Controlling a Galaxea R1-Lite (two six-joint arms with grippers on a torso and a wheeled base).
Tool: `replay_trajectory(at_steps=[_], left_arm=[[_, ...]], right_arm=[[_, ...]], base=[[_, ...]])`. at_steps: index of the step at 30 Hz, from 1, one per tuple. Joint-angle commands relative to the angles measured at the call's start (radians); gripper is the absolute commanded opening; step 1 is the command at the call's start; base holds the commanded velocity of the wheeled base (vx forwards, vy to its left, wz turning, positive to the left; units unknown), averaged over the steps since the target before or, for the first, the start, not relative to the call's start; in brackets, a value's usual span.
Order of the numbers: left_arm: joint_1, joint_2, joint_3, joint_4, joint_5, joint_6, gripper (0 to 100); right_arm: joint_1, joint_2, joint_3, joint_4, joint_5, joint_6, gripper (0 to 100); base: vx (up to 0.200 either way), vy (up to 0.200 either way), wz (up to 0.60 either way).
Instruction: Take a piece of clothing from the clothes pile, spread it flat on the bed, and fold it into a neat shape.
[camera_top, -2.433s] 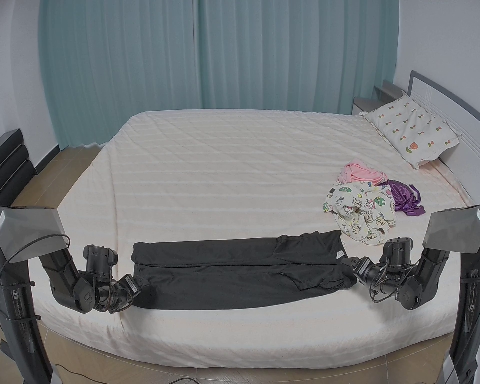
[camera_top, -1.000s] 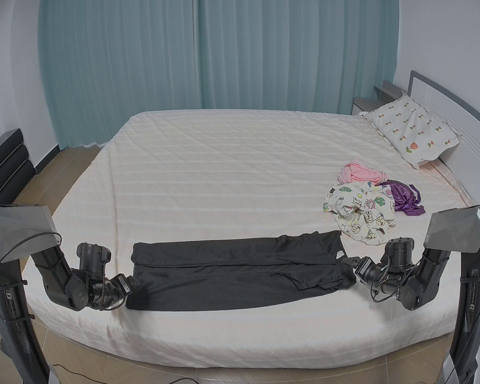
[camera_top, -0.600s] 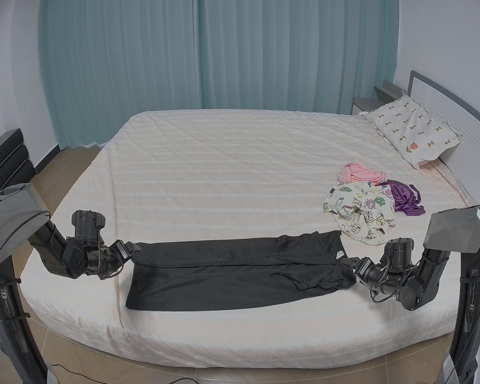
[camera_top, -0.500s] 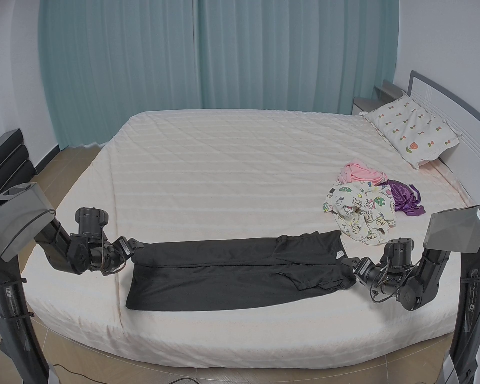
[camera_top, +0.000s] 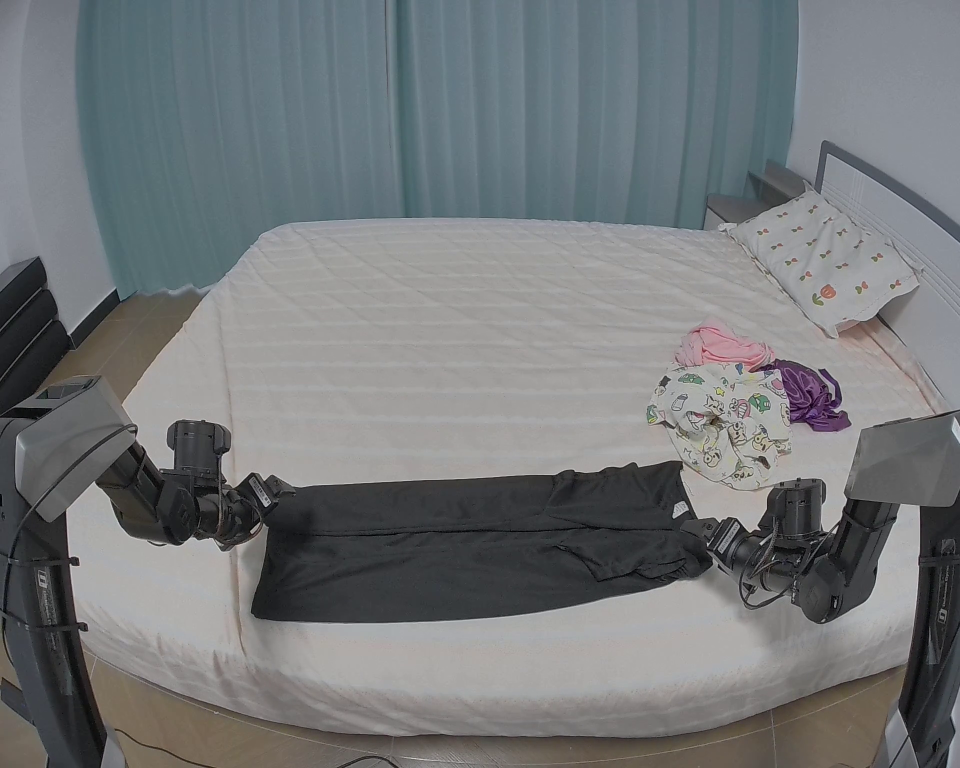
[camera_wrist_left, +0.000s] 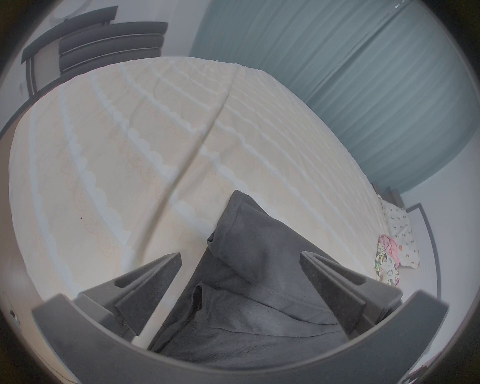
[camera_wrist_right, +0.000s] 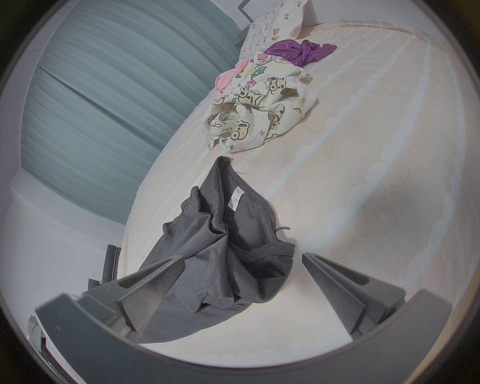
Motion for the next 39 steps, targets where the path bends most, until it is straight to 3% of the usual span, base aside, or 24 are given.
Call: replay_trajectory(at_steps=[1, 9, 13, 15, 18, 23, 35, 39], left_arm=[[0.003, -0.033, 0.018, -0.002, 0.000, -0.013, 100], [0.009, -0.063, 0.049, 0.001, -0.008, -0.010, 100], [0.012, -0.063, 0.067, 0.001, -0.024, 0.004, 100], [0.022, -0.065, 0.090, 0.003, -0.055, 0.037, 100], [0.054, -0.077, 0.171, -0.009, -0.141, 0.180, 100], [0.065, -0.051, 0.196, -0.017, -0.158, 0.278, 100], [0.066, -0.040, 0.188, -0.029, -0.216, 0.217, 100], [0.078, -0.033, 0.198, -0.098, -0.225, 0.165, 100]], right_arm=[[0.004, 0.010, 0.002, -0.003, 0.000, 0.000, 100], [0.004, 0.013, 0.008, -0.025, 0.000, -0.001, 100], [0.004, 0.010, 0.009, -0.030, 0.000, -0.001, 100], [-0.003, 0.004, 0.011, -0.030, -0.002, -0.003, 100], [-0.018, -0.008, 0.017, -0.030, -0.002, -0.010, 100], [-0.026, -0.010, 0.016, -0.030, -0.002, -0.010, 100], [0.030, -0.050, -0.027, -0.063, 0.001, -0.012, 100], [0.106, 0.018, -0.185, 0.021, 0.000, -0.038, 100]], base=[[0.200, 0.000, 0.00], [0.200, 0.000, 0.00], [0.000, 0.000, 0.00], [0.000, 0.000, 0.00], [0.000, 0.000, 0.00], [0.000, 0.000, 0.00], [0.000, 0.000, 0.00], [0.000, 0.000, 0.00]])
